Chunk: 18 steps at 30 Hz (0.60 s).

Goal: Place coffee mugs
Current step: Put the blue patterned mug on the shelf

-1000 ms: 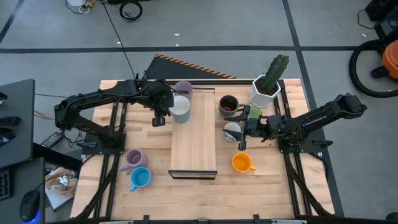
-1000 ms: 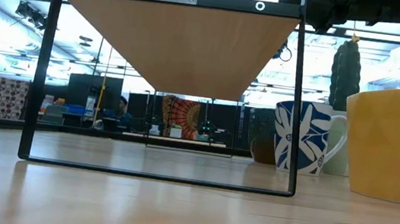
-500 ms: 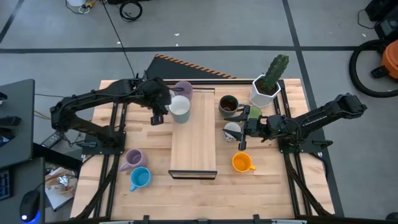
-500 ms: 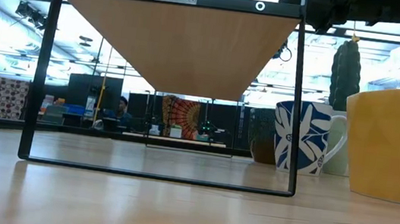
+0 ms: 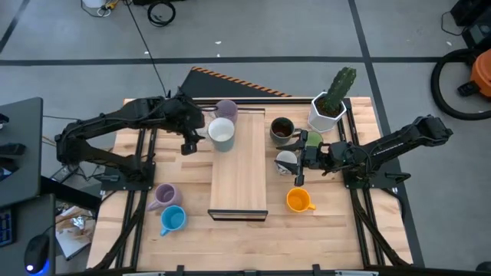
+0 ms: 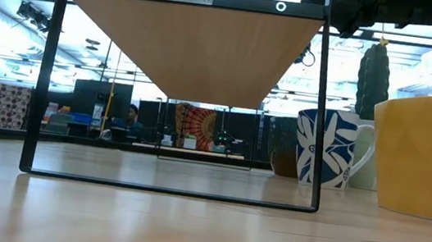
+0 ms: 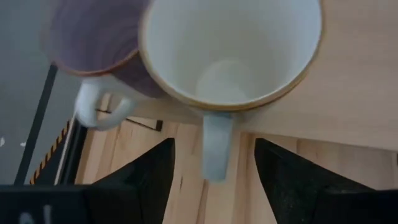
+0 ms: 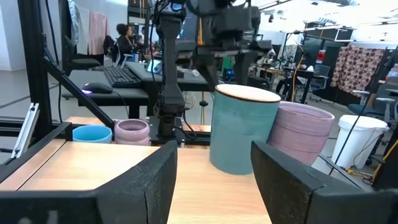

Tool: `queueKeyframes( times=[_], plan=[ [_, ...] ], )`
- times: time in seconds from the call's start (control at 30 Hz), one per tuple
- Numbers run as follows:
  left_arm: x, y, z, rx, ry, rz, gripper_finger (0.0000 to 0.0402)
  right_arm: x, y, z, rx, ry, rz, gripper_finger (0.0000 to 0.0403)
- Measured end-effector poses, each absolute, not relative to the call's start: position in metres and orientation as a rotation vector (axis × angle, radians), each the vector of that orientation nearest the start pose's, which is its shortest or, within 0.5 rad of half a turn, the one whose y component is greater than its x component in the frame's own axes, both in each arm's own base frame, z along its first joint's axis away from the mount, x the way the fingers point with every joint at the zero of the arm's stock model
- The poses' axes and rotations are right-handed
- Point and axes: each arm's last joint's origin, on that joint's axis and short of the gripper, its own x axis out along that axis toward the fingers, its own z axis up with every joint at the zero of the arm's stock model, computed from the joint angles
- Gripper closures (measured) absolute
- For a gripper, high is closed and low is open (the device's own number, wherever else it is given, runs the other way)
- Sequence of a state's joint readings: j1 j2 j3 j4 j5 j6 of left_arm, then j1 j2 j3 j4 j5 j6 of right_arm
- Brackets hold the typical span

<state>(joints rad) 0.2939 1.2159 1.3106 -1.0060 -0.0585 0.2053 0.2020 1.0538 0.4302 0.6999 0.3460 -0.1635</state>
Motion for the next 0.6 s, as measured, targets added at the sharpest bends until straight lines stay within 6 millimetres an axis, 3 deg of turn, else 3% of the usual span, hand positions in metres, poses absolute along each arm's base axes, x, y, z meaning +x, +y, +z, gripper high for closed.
queueKeyframes(
  times=[0.23,0.47,0.6],
  plan=[
    [0.185,0.059,0.371,0.04,0.804,0.321,0.0173,0.216,0.034,0.246,-0.14,-0.059,-0.149,0.0192],
    [0.159,0.047,0.356,-0.004,0.653,0.328,0.0173,0.216,0.034,0.246,-0.128,-0.065,-0.149,0.0192],
    [0.148,0.036,0.345,-0.091,0.616,0.241,0.0173,0.216,0.034,0.247,-0.127,-0.069,-0.149,0.0192]
  ],
)
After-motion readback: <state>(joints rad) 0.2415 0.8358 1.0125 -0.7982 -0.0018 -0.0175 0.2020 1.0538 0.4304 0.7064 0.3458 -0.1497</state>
